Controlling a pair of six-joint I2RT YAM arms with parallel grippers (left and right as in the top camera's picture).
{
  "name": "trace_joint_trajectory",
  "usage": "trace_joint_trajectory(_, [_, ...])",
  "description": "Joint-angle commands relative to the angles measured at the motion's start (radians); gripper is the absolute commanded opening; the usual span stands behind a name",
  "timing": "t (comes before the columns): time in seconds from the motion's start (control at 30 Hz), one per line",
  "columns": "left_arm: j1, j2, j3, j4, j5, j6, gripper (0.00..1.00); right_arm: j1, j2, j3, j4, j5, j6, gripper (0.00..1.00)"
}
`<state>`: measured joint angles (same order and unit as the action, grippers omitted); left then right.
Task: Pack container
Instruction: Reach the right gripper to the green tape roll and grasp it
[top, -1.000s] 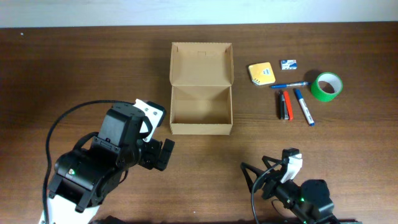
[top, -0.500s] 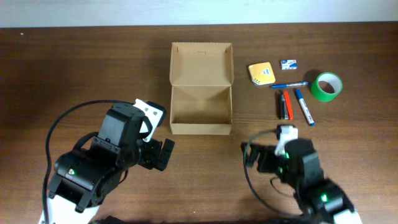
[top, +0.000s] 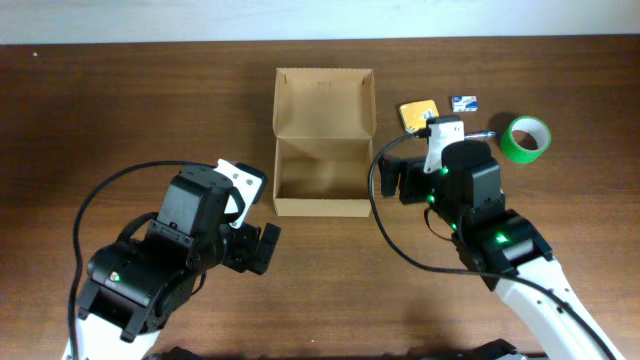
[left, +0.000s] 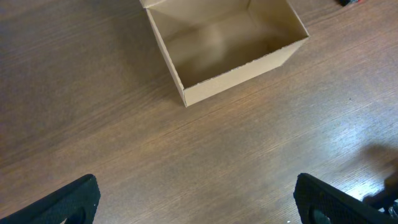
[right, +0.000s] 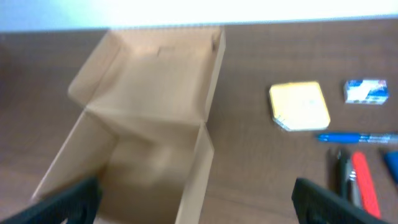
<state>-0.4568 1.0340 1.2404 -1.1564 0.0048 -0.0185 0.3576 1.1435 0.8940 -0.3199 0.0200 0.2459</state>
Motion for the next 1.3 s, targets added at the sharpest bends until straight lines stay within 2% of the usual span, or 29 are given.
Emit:
trace_joint_trajectory(0.0, [0.002,-0.013,0.018,0.003,0.015,0.016,1.0,-0.038,0.049,0.018,0.022,0.031,-0.055,0.99])
trace_joint_trajectory(0.2, [0.002,-0.013,0.018,0.002,0.015,0.016,1.0,-0.243,0.155,0.071,-0.057,-0.091,-0.048,0.99])
trace_joint_trajectory(0.53, [0.002,-0.013,0.018,0.002,0.015,0.016,1.0,-0.47,0.348,0.284,-0.217,-0.018,-0.184,0.99])
trace_joint_trajectory(0.83, [0.002,-0.013,0.018,0.002,0.015,0.016,1.0,-0.552,0.567,0.395,-0.177,0.118,-0.224,0.99])
trace_joint_trajectory(1.17, [0.002,-0.013,0.018,0.002,0.015,0.016,1.0,-0.618,0.746,0.428,-0.007,0.153,-0.232,1.0])
trace_joint_trajectory(1.27, [0.002,-0.013,0.018,0.002,0.015,0.016,1.0,-0.629,0.778,0.428,0.023,0.153,-0.232,0.95])
